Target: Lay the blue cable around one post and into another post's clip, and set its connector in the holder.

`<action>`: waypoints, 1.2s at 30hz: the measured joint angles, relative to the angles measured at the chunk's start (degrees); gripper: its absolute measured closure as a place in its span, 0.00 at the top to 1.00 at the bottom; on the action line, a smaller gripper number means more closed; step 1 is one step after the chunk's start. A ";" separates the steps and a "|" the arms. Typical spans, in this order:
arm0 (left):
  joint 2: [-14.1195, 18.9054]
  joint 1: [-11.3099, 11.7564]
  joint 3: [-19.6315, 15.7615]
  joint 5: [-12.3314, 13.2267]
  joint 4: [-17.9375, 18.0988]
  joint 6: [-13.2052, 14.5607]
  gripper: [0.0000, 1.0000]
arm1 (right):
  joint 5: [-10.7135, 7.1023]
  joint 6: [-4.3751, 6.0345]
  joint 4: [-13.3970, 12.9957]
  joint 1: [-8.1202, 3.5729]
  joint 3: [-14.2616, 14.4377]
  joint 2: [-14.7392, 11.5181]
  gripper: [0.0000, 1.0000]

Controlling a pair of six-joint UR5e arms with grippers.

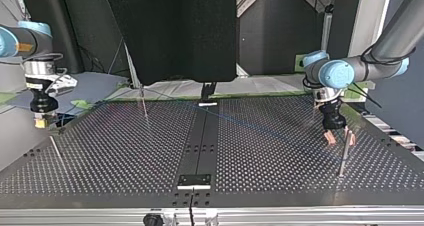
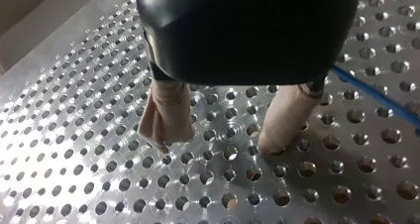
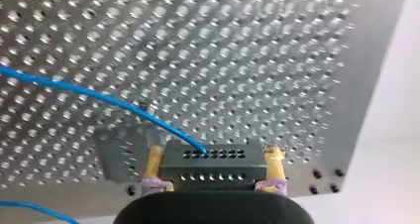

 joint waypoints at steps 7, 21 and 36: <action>-0.01 0.07 0.00 -0.05 0.00 0.09 0.98 | 0.94 -0.46 1.02 -1.09 0.01 1.86 0.00; -0.02 -0.07 -0.02 -0.17 0.00 0.13 0.98 | -2.80 -2.10 4.28 -1.96 -3.94 5.38 0.00; -0.01 -0.12 -0.02 -0.21 0.00 0.15 0.98 | -10.30 -3.80 12.46 -3.04 -8.21 5.67 0.00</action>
